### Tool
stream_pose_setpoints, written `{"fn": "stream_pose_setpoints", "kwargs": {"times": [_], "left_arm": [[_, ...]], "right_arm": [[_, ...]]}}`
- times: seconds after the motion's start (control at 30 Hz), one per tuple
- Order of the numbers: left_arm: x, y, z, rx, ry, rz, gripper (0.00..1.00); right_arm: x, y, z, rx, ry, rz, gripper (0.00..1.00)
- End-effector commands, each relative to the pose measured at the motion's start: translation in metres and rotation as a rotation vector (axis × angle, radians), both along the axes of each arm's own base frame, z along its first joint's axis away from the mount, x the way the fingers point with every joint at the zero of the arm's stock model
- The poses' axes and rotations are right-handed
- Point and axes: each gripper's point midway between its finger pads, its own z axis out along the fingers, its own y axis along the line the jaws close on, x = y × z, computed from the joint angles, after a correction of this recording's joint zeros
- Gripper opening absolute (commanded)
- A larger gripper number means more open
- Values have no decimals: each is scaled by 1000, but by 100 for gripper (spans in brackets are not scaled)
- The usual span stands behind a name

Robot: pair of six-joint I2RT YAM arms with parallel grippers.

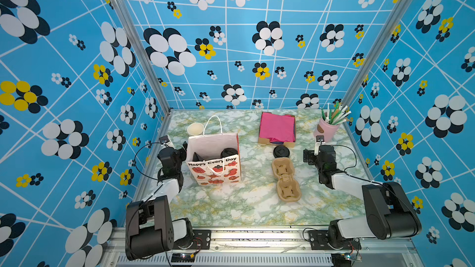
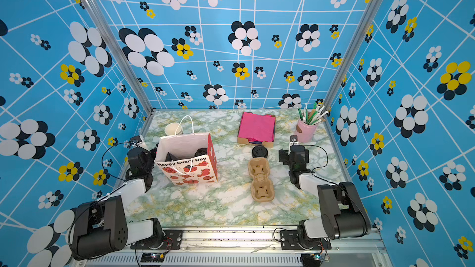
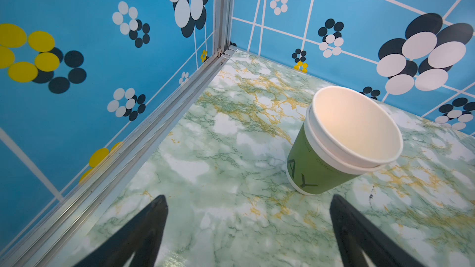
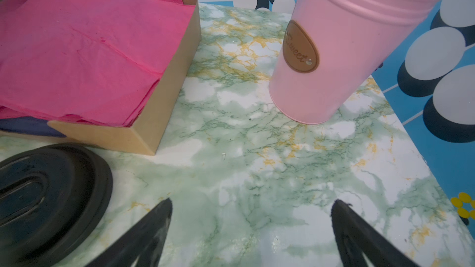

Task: Pack a coffee takeout order
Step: Reset both arms

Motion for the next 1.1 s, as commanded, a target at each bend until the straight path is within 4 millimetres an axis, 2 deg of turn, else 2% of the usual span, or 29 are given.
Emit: {"fn": "stream_pose_setpoints", "kwargs": {"times": [0.0,0.03,0.1,0.23,0.37,0.57,0.7,0.87,1.07], "left_arm": [[5,-1,12,41,-44,-17,99],[6,-2,13,42,-44,-25,99],[9,-5,13,47,-39,-38,99],[10,-6,13,53,-40,-47,99],[13,-9,15,57,-47,-65,99],[15,-13,17,78,-57,-81,99],[12,-22,21,117,-75,-97,99],[9,-32,19,130,-68,-125,99],[7,-55,17,155,-49,-186,99]], "right_arm": [[12,1,10,-3,-35,7,99],[13,1,10,-1,-32,7,99],[14,-11,10,15,-31,-23,99],[17,-8,10,62,-87,-6,99],[19,-16,6,81,-95,-38,99],[14,-14,6,107,-131,-12,99],[8,-16,1,123,-204,-4,99],[9,-16,0,125,-175,-4,99],[9,-16,-1,126,-169,-6,99]]}}
